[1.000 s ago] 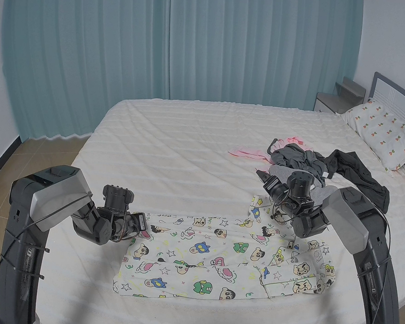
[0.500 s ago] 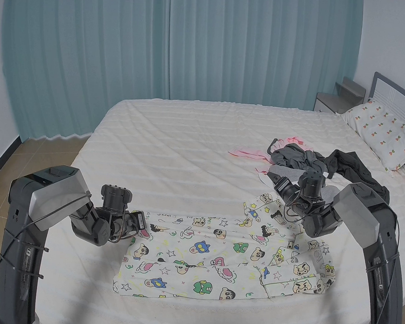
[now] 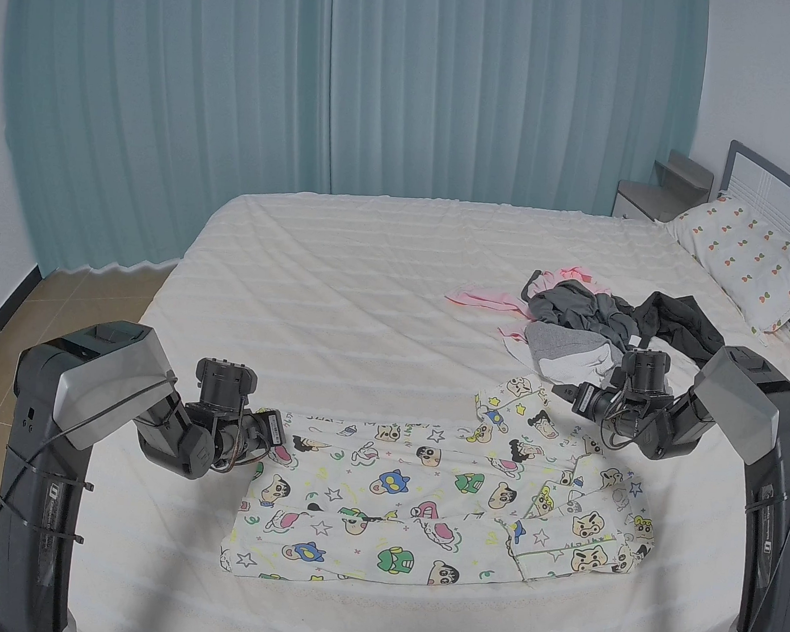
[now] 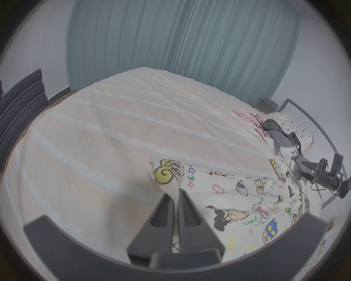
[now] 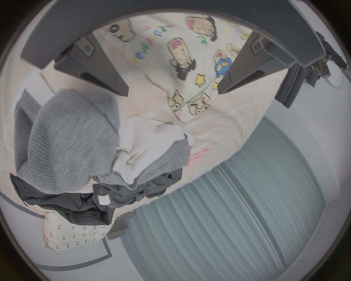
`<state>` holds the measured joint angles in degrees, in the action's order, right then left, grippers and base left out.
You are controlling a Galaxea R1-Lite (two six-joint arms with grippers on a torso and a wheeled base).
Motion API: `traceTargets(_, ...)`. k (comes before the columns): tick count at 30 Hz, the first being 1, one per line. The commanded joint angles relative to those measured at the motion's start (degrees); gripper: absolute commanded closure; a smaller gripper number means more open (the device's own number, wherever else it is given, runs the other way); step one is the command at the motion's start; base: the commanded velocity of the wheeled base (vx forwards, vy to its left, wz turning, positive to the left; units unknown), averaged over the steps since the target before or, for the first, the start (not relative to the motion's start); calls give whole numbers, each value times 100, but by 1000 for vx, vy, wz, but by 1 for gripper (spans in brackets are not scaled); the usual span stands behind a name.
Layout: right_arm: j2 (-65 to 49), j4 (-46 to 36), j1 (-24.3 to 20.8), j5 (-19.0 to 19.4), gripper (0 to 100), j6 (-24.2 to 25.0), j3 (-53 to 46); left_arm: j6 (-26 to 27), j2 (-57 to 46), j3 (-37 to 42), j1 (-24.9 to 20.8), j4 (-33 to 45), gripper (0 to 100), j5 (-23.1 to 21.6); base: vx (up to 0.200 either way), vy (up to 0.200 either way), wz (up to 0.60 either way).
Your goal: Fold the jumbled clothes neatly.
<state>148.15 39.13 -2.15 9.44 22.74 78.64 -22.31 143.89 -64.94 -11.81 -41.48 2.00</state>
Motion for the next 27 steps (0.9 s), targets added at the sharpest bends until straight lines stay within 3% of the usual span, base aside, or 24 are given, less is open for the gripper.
traceTargets(1, 91, -143, 39, 76, 0, -111, 64, -2, -1, -10, -14, 0, 100, 2, 0, 0, 0)
traceTargets(6, 293, -433, 21, 111, 0, -445, 310, 7, -1, -10, -14, 9, 100, 2, 0, 0, 0)
traceTargets(22, 724, -1101, -146, 454, 0, -771, 1004, 16, 26, -19, -14, 35, 100, 2, 0, 0, 0)
traceTargets(23, 706, -1101, -137, 507, 100, -771, 986, 16, 26, -19, -14, 35, 100, 2, 0, 0, 0)
traceTargets(27, 592, -1057, -40, 674, 100, -718, 916, 16, 26, -10, -23, 44, 100, 2, 0, 0, 0)
